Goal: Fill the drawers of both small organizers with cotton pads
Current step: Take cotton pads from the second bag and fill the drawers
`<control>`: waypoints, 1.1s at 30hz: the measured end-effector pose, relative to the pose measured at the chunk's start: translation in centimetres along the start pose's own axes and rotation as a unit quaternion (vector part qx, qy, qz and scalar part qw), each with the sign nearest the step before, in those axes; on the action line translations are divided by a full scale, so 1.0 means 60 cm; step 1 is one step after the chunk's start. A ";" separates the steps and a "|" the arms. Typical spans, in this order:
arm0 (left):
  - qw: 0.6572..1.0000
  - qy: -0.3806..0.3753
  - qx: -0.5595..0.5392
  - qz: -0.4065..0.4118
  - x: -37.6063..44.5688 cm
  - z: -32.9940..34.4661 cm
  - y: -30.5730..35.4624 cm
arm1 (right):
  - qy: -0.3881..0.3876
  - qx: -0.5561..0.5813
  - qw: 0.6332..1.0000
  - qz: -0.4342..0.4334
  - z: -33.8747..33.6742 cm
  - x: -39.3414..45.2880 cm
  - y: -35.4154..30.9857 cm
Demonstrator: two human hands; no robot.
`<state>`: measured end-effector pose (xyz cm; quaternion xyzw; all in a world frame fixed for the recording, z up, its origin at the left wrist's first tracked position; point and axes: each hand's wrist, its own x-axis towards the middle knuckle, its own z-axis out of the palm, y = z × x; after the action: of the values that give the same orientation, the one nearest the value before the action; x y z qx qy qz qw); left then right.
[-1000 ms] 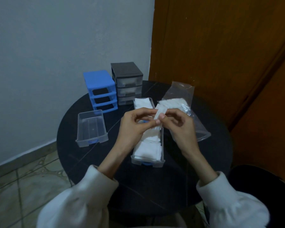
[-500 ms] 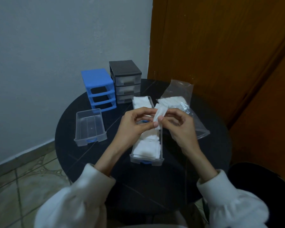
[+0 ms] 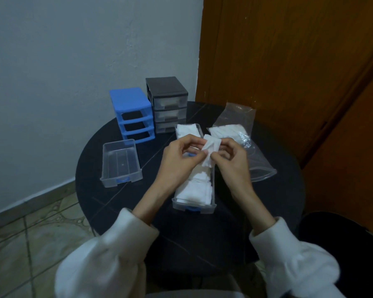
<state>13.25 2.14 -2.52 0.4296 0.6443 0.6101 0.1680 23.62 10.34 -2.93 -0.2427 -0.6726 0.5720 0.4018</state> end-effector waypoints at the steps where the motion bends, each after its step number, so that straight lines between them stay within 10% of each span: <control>1: 1.000 0.007 0.010 0.005 0.003 -0.001 0.001 | 0.008 -0.002 1.000 -0.002 0.004 0.003 -0.001; 11: 0.994 0.023 -0.067 -0.085 -0.006 -0.064 0.001 | -0.004 -0.074 0.997 0.034 -0.012 0.030 0.011; 21: 0.966 -0.237 0.024 -0.100 -0.017 -0.063 0.002 | -0.022 -0.080 0.995 0.057 -0.030 0.040 0.026; 33: 0.964 -0.173 0.201 -0.006 -0.024 -0.047 -0.027 | -0.099 -0.096 0.989 0.047 -0.019 0.048 0.027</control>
<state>11.42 -0.59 -3.92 0.5494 0.7177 0.3832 0.1903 22.76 13.62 -3.71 -0.2540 -0.7488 0.5442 0.2805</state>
